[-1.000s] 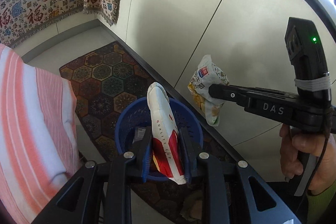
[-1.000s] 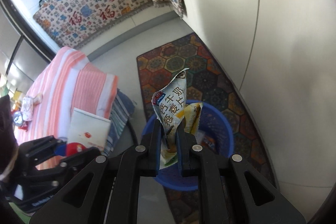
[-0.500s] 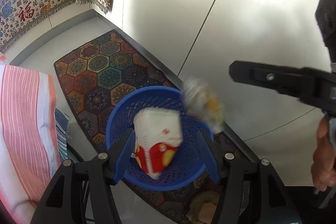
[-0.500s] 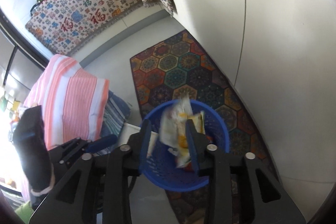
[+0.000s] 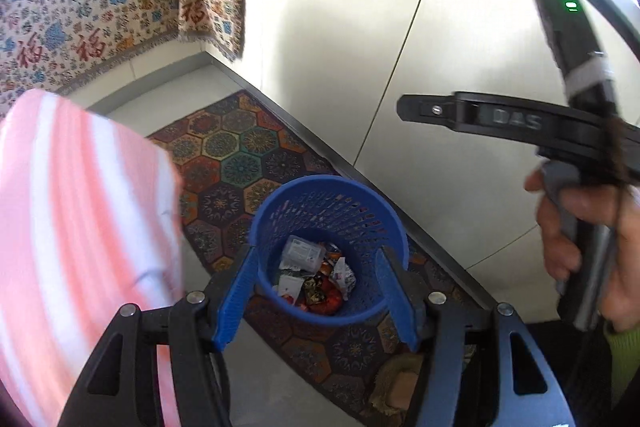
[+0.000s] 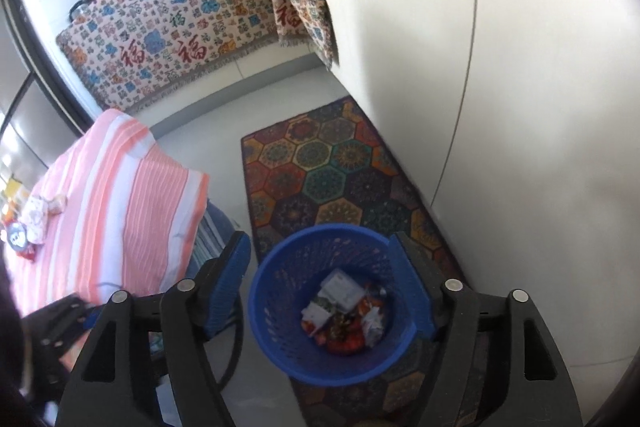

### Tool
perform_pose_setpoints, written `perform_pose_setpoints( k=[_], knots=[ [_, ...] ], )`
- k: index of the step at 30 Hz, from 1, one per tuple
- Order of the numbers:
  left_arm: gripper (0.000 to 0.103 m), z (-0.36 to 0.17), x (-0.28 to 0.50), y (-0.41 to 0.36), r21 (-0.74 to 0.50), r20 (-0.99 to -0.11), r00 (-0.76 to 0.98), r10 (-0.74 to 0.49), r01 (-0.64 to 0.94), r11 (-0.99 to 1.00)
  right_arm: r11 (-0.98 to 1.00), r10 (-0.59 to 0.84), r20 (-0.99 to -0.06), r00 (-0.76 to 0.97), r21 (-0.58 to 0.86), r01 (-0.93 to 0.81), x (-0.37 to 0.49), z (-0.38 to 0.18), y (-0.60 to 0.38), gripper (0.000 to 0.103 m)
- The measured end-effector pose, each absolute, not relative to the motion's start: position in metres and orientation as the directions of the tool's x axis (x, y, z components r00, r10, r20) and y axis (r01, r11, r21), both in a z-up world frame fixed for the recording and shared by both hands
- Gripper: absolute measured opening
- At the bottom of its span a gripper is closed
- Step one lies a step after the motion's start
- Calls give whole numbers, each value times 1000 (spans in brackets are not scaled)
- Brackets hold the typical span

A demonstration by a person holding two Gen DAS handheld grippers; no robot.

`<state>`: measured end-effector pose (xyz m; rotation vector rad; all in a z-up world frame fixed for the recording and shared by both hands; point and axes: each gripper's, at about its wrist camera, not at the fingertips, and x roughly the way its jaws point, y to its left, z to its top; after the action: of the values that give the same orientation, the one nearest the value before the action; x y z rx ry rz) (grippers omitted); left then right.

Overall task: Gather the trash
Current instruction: 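Return both tools to the table above the remaining trash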

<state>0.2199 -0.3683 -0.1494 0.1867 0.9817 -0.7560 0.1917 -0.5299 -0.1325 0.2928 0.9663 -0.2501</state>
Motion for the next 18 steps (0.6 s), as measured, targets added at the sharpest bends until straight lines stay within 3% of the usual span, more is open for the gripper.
perform_pose_setpoints(
  k=[5,12,18],
  knots=[
    [63,-129,183,-290,-129,-788,418,-451,604,786,976,-65,-790,609,75,202,195,-122,-468,80],
    [63,-128,156,-159,-25,-792,538,-289,444,896,994,109,-744,659,80,-74,194,-115,-337,80],
    [63,-141,162,-57,-5,-799,579,-163,264,964,956,254,-774,580,112,-270,194,-126,-221,82]
  ],
)
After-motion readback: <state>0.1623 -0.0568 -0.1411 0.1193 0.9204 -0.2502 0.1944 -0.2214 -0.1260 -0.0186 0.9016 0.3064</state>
